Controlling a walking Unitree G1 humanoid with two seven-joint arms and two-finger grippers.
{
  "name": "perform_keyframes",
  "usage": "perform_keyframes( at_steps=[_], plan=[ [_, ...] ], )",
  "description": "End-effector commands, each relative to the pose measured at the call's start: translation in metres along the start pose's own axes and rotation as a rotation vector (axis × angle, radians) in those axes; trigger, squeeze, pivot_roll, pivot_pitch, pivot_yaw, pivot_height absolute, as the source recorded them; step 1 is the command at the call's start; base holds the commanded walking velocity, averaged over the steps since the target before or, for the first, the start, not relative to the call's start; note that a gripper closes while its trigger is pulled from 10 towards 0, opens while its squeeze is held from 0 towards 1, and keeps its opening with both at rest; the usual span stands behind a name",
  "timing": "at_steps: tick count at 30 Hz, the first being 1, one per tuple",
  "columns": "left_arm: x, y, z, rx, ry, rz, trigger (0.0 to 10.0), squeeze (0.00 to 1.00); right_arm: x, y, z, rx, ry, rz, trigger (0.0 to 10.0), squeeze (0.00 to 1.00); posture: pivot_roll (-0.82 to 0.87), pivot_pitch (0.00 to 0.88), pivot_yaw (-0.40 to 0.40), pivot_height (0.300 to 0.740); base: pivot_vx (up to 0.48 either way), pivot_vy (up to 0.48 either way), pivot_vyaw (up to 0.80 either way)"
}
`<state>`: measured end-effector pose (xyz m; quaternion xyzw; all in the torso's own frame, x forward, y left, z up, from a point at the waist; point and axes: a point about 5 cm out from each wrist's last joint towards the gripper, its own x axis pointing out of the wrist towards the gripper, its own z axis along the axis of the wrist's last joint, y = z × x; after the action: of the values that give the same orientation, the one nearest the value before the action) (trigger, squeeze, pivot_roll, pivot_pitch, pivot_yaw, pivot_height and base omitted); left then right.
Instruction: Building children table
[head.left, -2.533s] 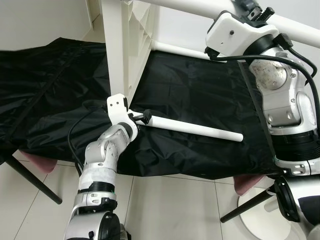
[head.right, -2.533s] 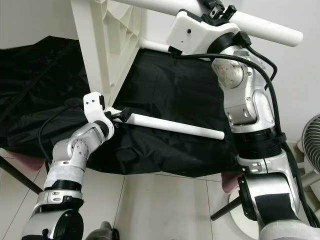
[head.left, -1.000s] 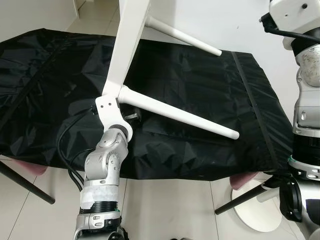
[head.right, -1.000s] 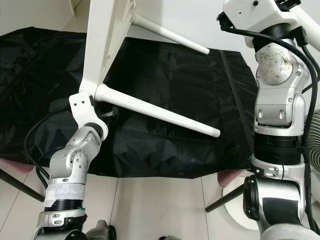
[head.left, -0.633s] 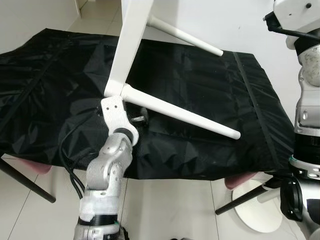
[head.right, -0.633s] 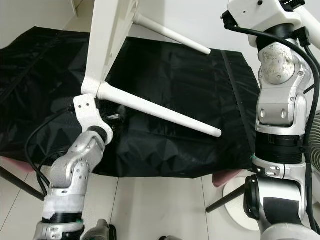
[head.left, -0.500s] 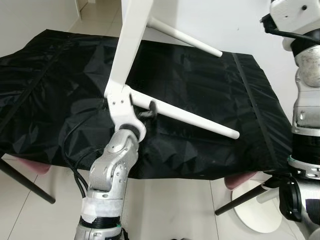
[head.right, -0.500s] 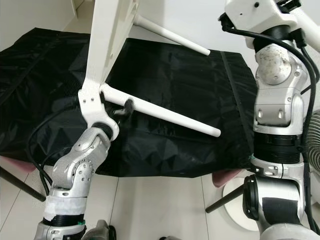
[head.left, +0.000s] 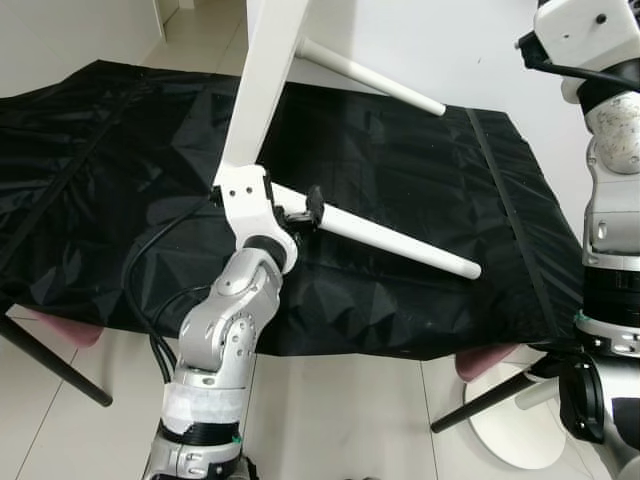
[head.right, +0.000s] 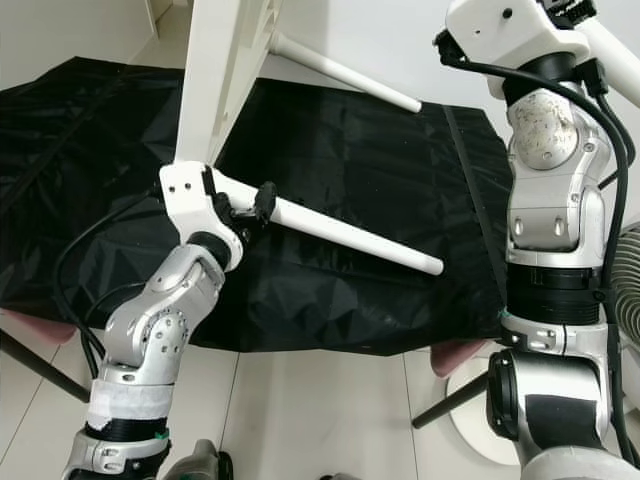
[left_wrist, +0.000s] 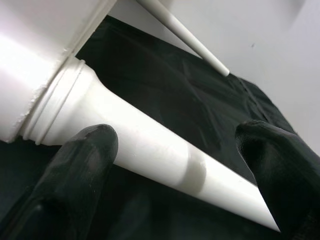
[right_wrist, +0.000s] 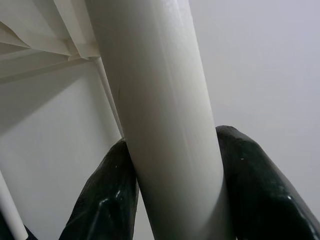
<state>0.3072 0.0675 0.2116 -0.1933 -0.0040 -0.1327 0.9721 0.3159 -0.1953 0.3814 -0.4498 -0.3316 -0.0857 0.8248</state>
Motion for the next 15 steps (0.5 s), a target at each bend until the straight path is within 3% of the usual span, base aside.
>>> perform_keyframes(
  at_steps=[1, 4, 15],
  plan=[
    [0.0, -0.019, -0.011, -0.002, 0.067, -0.279, 10.0, 0.0, 0.002, -0.023, 0.003, 0.125, -0.007, -0.184, 0.0, 0.0, 0.03, 0.031, -0.002, 0.74, 0.0, 0.0, 0.0],
    [-0.001, -0.018, -0.012, 0.001, 0.079, -0.27, 10.0, 0.0, 0.002, -0.024, 0.003, 0.123, -0.007, -0.186, 0.0, 0.0, 0.03, 0.031, -0.002, 0.74, 0.0, 0.0, 0.0],
    [-0.025, -0.009, -0.02, 0.024, 0.175, -0.278, 10.0, 0.0, 0.002, -0.025, 0.003, 0.118, -0.01, -0.194, 0.0, 0.0, 0.03, 0.029, 0.005, 0.74, 0.0, 0.0, 0.0]
  ],
)
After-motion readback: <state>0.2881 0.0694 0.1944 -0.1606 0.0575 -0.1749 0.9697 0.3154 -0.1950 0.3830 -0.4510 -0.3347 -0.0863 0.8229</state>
